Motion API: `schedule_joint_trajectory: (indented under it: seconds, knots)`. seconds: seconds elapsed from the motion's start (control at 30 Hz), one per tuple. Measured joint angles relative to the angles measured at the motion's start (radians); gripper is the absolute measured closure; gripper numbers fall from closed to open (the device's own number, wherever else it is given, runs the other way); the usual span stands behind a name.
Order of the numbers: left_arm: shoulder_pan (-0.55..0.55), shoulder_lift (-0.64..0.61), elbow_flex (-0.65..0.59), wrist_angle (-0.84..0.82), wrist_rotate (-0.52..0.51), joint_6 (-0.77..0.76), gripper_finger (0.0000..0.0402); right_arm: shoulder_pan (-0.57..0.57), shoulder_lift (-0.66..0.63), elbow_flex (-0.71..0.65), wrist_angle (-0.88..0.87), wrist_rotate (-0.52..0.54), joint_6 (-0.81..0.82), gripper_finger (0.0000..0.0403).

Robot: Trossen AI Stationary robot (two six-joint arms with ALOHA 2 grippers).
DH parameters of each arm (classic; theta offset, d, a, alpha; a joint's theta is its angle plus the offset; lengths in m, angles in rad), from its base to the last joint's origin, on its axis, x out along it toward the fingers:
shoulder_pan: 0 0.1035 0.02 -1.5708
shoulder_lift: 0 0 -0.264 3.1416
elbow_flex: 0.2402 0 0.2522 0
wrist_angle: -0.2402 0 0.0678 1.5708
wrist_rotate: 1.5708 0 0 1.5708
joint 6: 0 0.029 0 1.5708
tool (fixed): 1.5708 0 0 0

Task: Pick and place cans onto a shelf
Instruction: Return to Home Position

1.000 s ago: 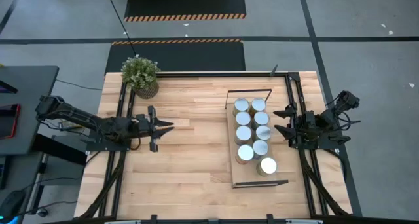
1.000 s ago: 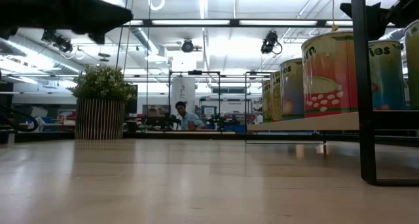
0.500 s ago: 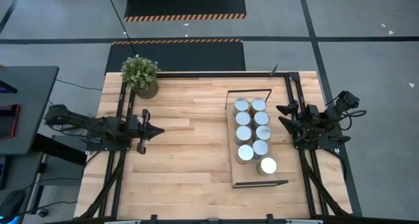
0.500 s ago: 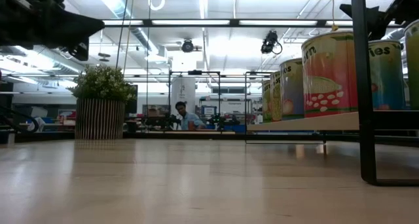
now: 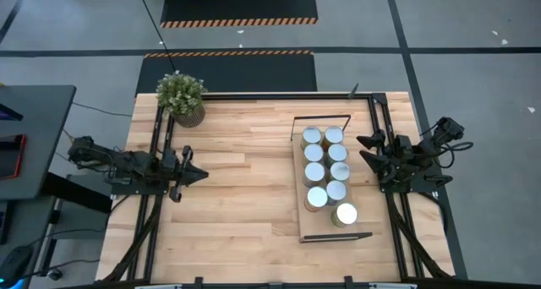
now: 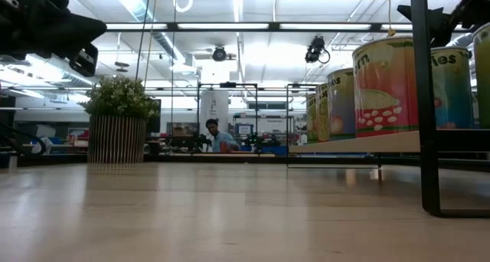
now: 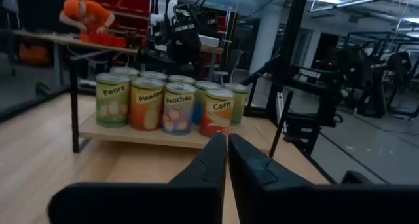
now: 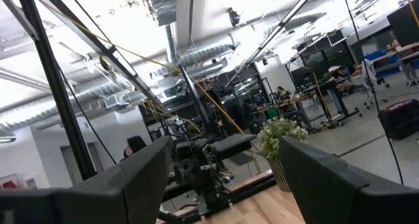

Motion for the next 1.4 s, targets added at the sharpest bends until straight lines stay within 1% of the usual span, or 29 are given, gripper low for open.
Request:
schedule_joint_trajectory:
  seconds: [0.1,0.23,1.4]
  knots:
    - [0.0,0.002,0.0,0.0,0.0,-0.011,0.0366,0.0,0.0,0.0,0.001,0.001,0.0,0.0112]
    - [0.0,0.003,0.0,0.0,0.0,-0.011,0.0358,0.0,0.0,0.0,0.002,0.001,0.0,0.0112]
    - [0.0,0.004,-0.002,0.001,-0.001,-0.01,0.0356,0.0,0.0,0.0,0.003,0.001,0.0,0.0112]
